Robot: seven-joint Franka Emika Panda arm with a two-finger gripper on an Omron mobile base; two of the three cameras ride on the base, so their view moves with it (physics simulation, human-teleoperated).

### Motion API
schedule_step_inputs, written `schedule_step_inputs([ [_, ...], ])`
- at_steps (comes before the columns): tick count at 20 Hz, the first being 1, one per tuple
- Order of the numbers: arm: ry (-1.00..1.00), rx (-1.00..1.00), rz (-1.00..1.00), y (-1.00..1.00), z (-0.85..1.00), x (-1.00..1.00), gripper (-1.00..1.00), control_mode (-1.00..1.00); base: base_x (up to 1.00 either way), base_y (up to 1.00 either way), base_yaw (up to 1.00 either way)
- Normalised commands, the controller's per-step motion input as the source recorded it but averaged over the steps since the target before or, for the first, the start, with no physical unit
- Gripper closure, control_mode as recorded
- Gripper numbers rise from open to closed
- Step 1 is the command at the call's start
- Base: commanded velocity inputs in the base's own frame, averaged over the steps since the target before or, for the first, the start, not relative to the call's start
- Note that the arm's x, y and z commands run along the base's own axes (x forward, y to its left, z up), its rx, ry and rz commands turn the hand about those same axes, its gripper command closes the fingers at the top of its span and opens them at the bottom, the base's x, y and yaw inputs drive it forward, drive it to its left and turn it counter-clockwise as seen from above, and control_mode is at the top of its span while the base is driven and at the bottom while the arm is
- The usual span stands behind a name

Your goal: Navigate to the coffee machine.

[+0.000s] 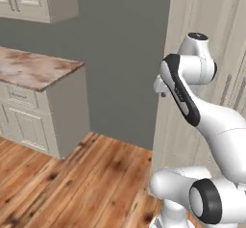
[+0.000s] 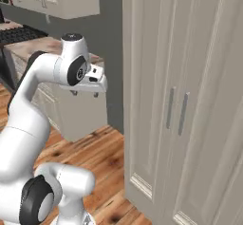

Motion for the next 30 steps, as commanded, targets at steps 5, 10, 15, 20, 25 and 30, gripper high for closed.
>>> schedule_step_inputs([
  [5,0.0,0.0,0.0,0.0,0.0,0.0,-1.0,1.0,-0.14,-0.13,0.81],
  [10,0.0,0.0,0.0,0.0,0.0,0.0,-1.0,1.0,-0.03,-0.12,0.77],
  [15,0.0,0.0,0.0,0.0,0.0,0.0,-1.0,1.0,0.1,-0.06,0.67],
  [20,0.0,0.0,0.0,0.0,0.0,0.0,-1.0,1.0,0.56,-0.08,0.36],
  [25,0.0,0.0,0.0,0.0,0.0,0.0,-1.0,1.0,0.7,-0.12,0.32],
  [30,0.0,0.0,0.0,0.0,0.0,0.0,-1.0,1.0,0.81,-0.01,0.21],
])
